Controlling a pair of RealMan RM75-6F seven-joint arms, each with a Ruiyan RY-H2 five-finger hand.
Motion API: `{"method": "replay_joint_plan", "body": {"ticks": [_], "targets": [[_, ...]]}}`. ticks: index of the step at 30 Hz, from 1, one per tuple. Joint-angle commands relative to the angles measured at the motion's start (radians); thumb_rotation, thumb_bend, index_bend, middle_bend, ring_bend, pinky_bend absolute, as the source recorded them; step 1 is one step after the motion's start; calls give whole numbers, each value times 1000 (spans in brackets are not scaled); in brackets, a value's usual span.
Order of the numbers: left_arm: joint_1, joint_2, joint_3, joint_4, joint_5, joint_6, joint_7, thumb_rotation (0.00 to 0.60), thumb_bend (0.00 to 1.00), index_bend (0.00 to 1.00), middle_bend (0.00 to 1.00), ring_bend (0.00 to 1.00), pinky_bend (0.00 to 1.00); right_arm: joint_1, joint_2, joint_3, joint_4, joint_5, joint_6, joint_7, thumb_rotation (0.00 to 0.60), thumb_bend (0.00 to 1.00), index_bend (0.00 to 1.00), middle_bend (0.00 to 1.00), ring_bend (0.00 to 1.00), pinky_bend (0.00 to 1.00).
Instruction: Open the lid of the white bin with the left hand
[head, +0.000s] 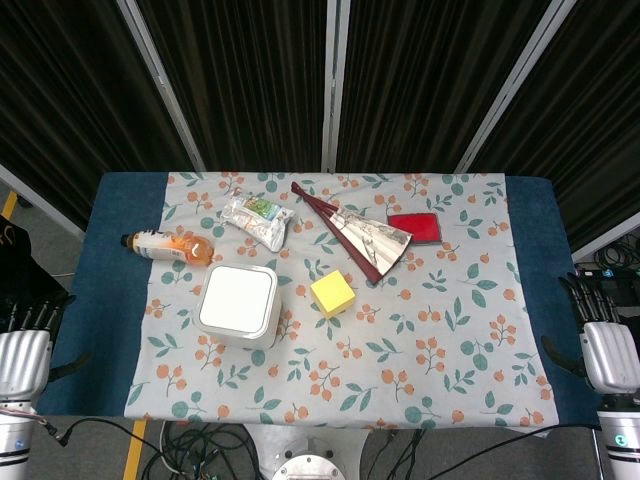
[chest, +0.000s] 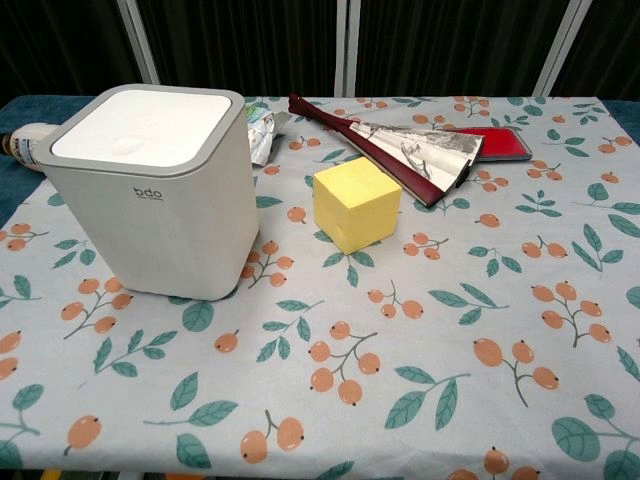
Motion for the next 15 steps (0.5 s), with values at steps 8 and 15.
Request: {"method": "replay_joint_plan", "body": {"ticks": [8, 15], "targets": [[-13, 13, 3, -14, 21, -6, -12, 600, 26, 175, 134, 131, 20, -15, 1, 6, -1, -3, -27, -13, 600, 210, 0, 14, 0, 0], [-110, 62, 5, -33, 187, -29, -57, 600, 26, 175, 134, 131, 20, -12, 9, 9, -9, 19, -88, -27, 600, 211, 0, 8, 0, 0]]}}
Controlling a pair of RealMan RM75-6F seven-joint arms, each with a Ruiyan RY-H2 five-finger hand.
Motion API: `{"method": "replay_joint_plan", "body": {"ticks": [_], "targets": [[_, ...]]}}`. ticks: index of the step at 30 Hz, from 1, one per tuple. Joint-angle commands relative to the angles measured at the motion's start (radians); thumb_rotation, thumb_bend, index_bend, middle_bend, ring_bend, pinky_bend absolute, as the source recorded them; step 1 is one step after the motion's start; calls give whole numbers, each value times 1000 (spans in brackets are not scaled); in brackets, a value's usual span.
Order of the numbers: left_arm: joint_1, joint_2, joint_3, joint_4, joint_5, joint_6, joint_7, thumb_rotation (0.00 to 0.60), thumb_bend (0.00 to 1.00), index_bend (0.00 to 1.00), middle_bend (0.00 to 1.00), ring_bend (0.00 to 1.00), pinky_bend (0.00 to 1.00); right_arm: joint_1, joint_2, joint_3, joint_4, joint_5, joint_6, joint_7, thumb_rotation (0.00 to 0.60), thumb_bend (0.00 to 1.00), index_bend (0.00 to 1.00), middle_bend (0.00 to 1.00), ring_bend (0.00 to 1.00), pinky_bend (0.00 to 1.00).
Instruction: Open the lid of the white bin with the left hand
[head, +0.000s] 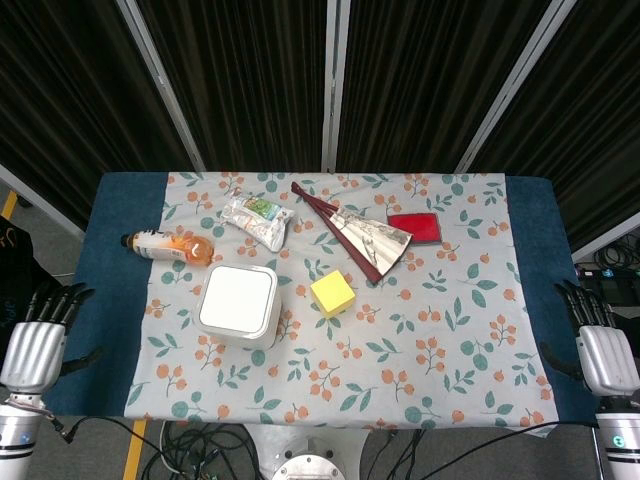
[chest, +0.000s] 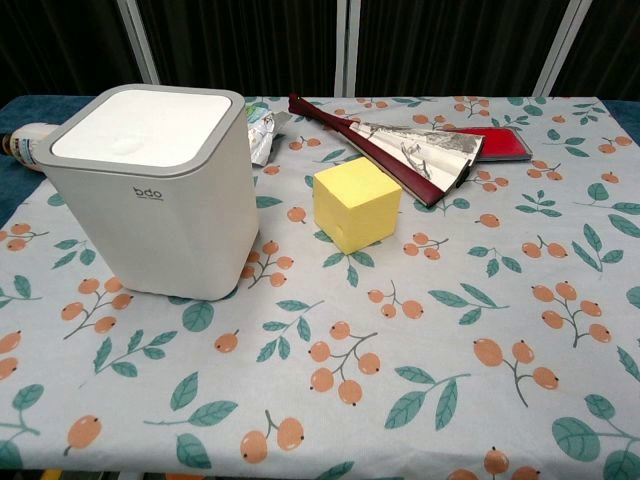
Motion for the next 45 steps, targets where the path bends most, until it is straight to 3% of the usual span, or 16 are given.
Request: {"method": "replay_joint_plan", "body": {"ticks": [1, 6, 10, 19, 22, 27, 33, 39, 45], "targets": [[-81, 38, 6, -19, 115, -33, -35, 600, 26, 175, 134, 131, 20, 2, 4, 5, -7, 5, -13, -8, 600, 211, 0, 7, 0, 0], [-186, 71, 19, -49, 244, -94, -93, 600, 26, 176, 134, 131, 20, -7, 8, 11, -11, 4, -12, -10, 600, 211, 0, 6, 0, 0], [-256, 77, 26, -62, 285, -162, -117, 600, 26, 176, 134, 131, 20, -13, 10, 13, -13, 7, -17, -9, 600, 211, 0, 6, 0, 0], [-360, 31, 45, -54, 267, -312, -127, 600, 26, 207, 137, 134, 25, -21, 12, 25, -2, 4, -20, 4, 600, 212, 0, 5, 0, 0], [-379, 26, 51, -60, 241, -363, -102, 600, 26, 244, 201, 208, 48, -25, 13, 27, 1, -3, -15, 9, 600, 212, 0, 5, 0, 0], [-385, 5, 48, -58, 215, -367, -53, 600, 26, 270, 232, 232, 56, -29, 11, 30, 7, -3, -18, 16, 600, 211, 0, 5, 0, 0], [-373, 12, 50, -73, 216, -310, -37, 600, 26, 291, 246, 232, 56, -31, 8, 36, 11, -8, -19, 21, 600, 212, 0, 5, 0, 0], [-288, 39, 27, -75, 222, -86, -61, 600, 26, 267, 240, 231, 56, -35, 12, 41, 8, -13, -12, 23, 600, 212, 0, 5, 0, 0], [-167, 64, -4, -48, 80, 61, -75, 600, 26, 259, 229, 231, 56, -40, 31, 52, 6, -7, -7, 37, 600, 214, 0, 5, 0, 0]]}}
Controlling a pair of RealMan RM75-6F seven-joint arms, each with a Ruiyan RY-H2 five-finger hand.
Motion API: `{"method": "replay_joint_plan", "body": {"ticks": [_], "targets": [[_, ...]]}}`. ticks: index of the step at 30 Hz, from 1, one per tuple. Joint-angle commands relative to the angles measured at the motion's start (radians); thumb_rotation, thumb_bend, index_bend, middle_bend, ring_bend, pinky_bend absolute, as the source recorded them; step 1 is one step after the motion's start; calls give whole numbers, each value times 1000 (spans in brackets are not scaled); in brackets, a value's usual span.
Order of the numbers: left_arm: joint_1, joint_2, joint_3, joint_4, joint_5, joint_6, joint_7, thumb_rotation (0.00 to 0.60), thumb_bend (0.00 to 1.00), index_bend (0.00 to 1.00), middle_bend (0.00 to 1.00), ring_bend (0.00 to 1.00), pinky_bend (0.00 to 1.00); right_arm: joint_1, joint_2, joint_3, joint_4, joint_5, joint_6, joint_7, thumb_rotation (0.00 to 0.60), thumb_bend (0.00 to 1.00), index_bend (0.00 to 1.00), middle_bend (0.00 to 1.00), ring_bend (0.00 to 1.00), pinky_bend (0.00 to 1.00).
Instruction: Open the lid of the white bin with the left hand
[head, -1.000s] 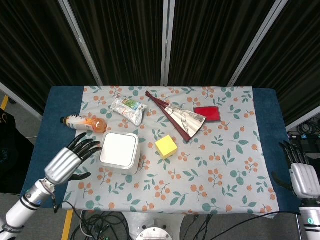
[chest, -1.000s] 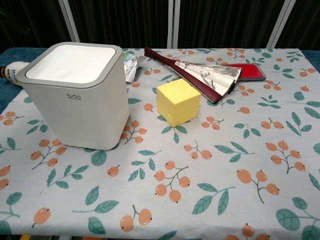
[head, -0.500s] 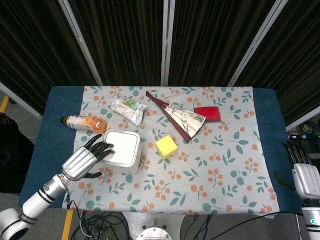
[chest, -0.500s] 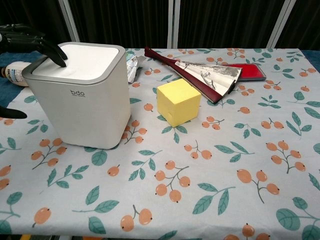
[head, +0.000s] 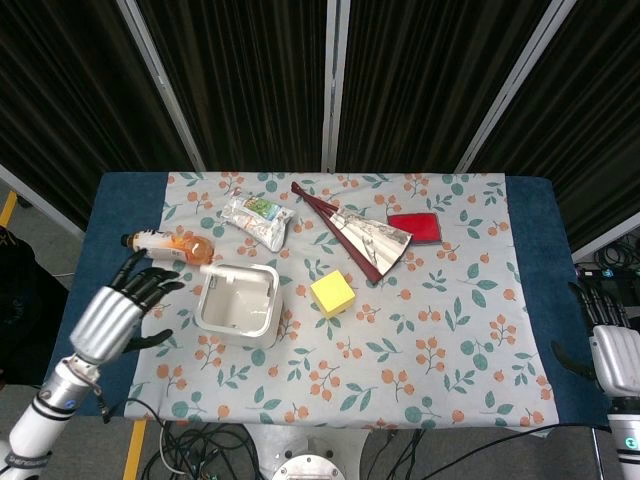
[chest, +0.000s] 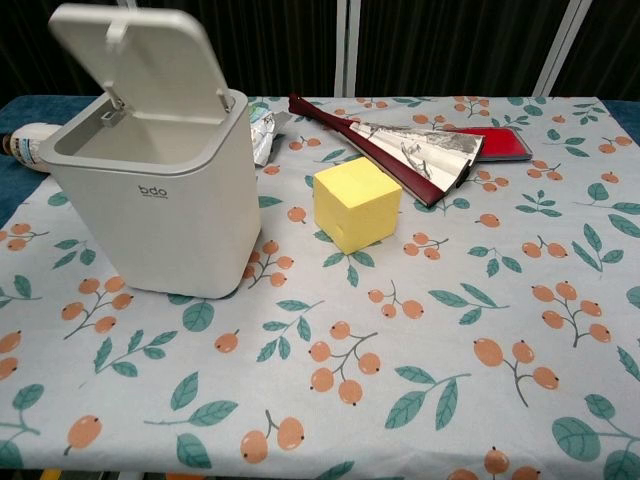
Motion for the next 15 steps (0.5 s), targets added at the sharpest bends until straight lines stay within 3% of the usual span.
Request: {"method": "replay_joint_plan", "body": {"ticks": [1, 4, 8, 15], "targets": [[105, 21, -23, 30, -137, 83, -17, 600, 26, 258, 227, 231, 56, -1, 7, 6, 0, 2, 2, 5, 600, 214, 0, 5, 0, 0], [158, 21, -14, 52, -237, 70, 0, 600, 26, 255, 225, 227, 56, 2, 13, 7, -2, -6, -1, 9, 600, 215, 0, 5, 0, 0], [212, 6, 13, 75, -337, 25, 28, 600, 26, 239, 181, 139, 34, 5, 11, 5, -5, -24, 1, 11, 600, 223, 0, 1, 0, 0], [270, -29, 44, 59, -379, 10, 66, 600, 27, 169, 113, 86, 13, -1, -18, 11, 3, -52, 43, -2, 600, 227, 0, 0, 0, 0]]}}
